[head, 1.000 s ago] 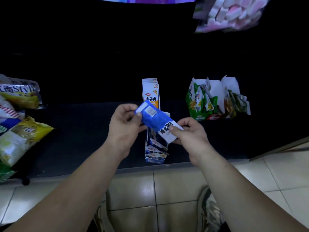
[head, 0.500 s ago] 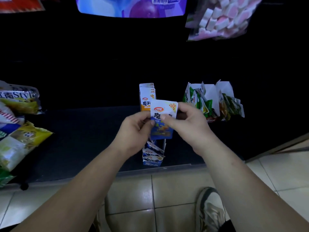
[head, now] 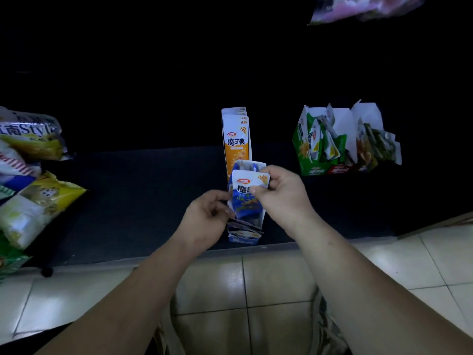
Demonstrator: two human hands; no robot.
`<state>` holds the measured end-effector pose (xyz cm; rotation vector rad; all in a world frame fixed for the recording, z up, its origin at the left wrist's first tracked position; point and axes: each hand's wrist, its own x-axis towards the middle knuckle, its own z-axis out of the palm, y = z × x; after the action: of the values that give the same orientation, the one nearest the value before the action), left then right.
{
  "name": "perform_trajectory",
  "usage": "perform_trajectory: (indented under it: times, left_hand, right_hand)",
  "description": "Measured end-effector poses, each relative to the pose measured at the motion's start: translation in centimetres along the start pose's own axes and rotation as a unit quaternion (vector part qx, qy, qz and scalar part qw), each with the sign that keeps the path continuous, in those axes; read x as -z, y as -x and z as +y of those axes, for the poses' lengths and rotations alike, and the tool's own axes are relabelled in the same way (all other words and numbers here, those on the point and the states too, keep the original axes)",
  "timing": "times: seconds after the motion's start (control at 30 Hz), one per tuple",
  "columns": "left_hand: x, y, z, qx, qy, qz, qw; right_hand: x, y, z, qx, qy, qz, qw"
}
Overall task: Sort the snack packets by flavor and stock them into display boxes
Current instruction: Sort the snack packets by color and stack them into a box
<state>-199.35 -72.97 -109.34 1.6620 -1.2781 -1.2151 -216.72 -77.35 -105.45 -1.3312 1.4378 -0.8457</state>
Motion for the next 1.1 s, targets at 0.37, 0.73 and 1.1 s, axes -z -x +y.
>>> perform_trajectory:
  times: [0.37,0.73,1.1]
  left_hand:
    - [-0.1,-1.0,-0.1,0.064,0.076,0.051,0.994]
    - [-0.7,-4.1,1.6,0.106,-0.009,0.076,0.991]
    - [1.7,-2.9,4.0,-0.091,-0.249,0.085,0.960]
  right_hand:
    - [0.6,0.8,1.0,0.038,0.151,-0.036,0.987]
    - [0.6,1.5,2.7,-0.150,0.081,-0.201,0.965]
    - [-0.3,2.0,3.1,-0.155,0.145,-0.178,0.961]
